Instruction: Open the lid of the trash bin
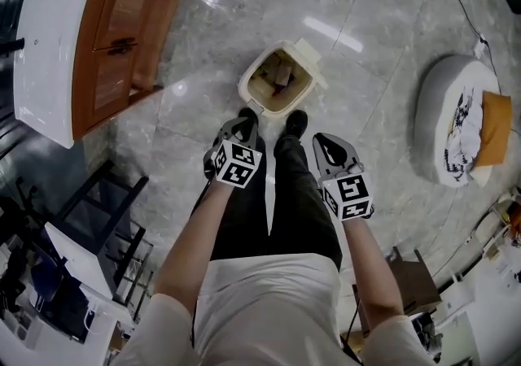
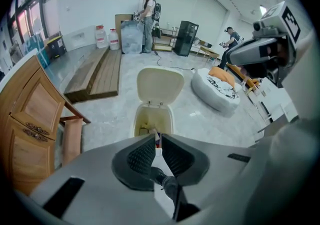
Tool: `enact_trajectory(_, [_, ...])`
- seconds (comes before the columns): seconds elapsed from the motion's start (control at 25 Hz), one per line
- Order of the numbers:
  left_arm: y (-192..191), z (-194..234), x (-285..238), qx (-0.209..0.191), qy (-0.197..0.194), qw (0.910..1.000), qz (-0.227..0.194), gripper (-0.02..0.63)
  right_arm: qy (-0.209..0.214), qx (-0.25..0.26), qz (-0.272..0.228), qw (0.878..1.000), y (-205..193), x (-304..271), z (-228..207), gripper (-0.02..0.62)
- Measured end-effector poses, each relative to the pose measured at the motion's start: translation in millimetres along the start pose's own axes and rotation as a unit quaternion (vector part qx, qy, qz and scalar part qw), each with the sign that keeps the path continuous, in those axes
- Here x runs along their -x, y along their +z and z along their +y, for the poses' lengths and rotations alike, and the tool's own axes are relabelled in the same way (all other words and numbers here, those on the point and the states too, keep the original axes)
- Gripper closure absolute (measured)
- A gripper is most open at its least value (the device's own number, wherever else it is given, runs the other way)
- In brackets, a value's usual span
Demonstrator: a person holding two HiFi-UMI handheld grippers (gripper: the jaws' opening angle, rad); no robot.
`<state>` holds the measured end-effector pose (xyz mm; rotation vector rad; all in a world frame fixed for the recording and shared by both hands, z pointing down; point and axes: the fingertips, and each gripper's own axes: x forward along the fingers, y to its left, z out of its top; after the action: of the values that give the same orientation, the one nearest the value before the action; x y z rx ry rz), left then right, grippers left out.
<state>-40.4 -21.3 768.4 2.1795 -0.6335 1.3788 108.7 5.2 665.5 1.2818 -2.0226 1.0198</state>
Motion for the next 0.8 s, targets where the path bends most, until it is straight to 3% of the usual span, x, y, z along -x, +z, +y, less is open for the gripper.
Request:
enact_trajectory(0.56, [38, 12, 77, 0.025, 0.019, 0.9987, -0.041, 0.56, -0.006, 0.018, -0.03, 0.999, 54, 37, 5, 0.558])
enact_trajectory(0.8, [59, 15, 105, 0.032, 0.015, 0.9974, -0.063, 0.563, -0.006, 0.001, -0.051, 0.999, 87, 48, 3, 0.558])
